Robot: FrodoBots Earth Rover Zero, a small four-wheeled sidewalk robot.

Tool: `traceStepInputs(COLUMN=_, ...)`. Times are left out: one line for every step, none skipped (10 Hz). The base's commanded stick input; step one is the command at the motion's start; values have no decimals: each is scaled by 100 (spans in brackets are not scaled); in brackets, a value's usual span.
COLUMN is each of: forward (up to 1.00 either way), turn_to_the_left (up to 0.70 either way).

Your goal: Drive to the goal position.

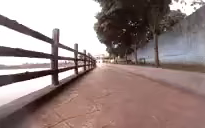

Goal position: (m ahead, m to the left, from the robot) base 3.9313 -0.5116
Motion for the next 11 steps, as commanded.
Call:
traceStepInputs(forward=100, turn_to_the_left=0)
traceStepInputs(forward=100, turn_to_the_left=0)
traceStepInputs(forward=100, turn_to_the_left=0)
traceStepInputs(forward=100, turn_to_the_left=0)
traceStepInputs(forward=100, turn_to_the_left=0)
traceStepInputs(forward=100, turn_to_the_left=0)
traceStepInputs(forward=100, turn_to_the_left=0)
traceStepInputs(forward=100, turn_to_the_left=0)
traceStepInputs(forward=100, turn_to_the_left=0)
traceStepInputs(forward=100, turn_to_the_left=0)
traceStepInputs(forward=100, turn_to_the_left=0)
